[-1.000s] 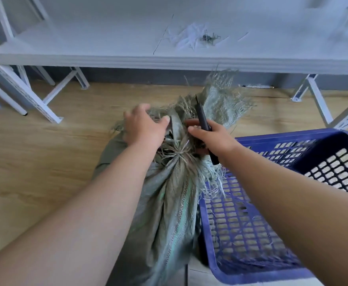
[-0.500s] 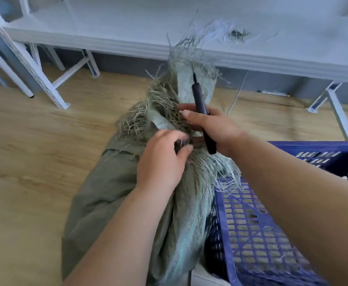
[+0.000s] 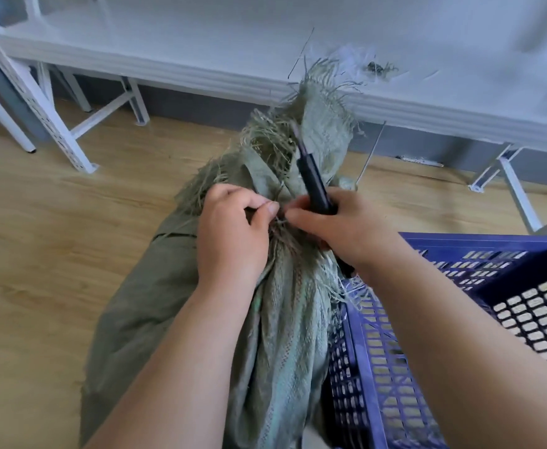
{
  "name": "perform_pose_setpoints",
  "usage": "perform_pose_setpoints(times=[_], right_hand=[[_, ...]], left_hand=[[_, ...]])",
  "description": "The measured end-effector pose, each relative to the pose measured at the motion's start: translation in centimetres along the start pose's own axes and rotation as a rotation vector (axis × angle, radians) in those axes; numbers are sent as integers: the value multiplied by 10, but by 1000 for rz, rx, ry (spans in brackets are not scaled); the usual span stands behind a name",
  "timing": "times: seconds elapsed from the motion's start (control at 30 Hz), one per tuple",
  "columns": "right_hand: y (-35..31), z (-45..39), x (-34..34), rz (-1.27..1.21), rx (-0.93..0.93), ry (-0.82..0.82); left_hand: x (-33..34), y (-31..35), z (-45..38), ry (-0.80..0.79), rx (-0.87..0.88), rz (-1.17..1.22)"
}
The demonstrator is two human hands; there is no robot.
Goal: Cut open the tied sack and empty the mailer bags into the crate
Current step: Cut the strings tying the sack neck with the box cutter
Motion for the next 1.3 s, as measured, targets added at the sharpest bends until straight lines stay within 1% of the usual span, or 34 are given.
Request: perform_pose_setpoints(times=[0.07,0.2,0.27,0.3,0.33,0.37,0.4,0.43,0.47,0.5,0.53,0.6,0.7,0.87,0.93,1.0,1.07,1.13,1.17,1.23,1.3], right_hand=[[1,-3,10,67,2,-3],[26,-2,10,-15,168,13],[35,2,9,-3,232,13],[34,3,4,18,225,57],[29,4,-4,46,199,149],[23,7,-16,61,162,274],[14,11,-26,43,113,389],[3,13,-30,-14,54,441],[-8,13,-26,-68,-6,417],[-18,12,-18,-74,-53,348],[-24,10,-7,-21,-71,271],[-21,6,10,106,-35,162],[-7,5,18,66,25,98],[-11,1,23,54,-9,-3],[-11,-2,24,50,-6,-10],[-10,-5,24,-6,6,-16],[-8,-7,23,-54,13,-12],[-7,-8,20,-48,6,24],[-7,-8,19,-32,-2,49],[-9,-8,19,-31,-12,77],[-8,-7,22,-86,-7,60]], left_hand=[[-3,0,0,6,4,3],[-14,-6,-2,27,-31,1],[-18,-6,-3,24,-37,20],[-17,-7,-4,9,-47,42],[-15,-8,-4,-10,-58,69],[-13,-9,-3,-29,-65,88],[-11,-9,-2,-43,-64,94],[-10,-8,-1,-48,-56,90],[-10,-6,0,-45,-43,82],[-11,-4,1,-36,-30,72],[-12,-2,1,-22,-17,63],[-16,-1,1,5,-5,61],[-18,-2,2,2,-12,71],[-22,9,5,18,50,100],[-24,13,6,33,74,105],[-27,15,6,60,92,125],[-27,12,6,60,66,158],[-26,12,7,59,47,186],[-28,16,7,69,72,209],[-33,36,11,85,208,227],[-27,48,15,12,300,186]])
Point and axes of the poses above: each hand's wrist, its own z-axis away from the middle knuckle, its own x-axis out of the palm, y = z × x, the point moved 10 cm from there along -z, towards the middle knuckle, and after that the axes turned 9 degrees about z, right-handed, at the moved point
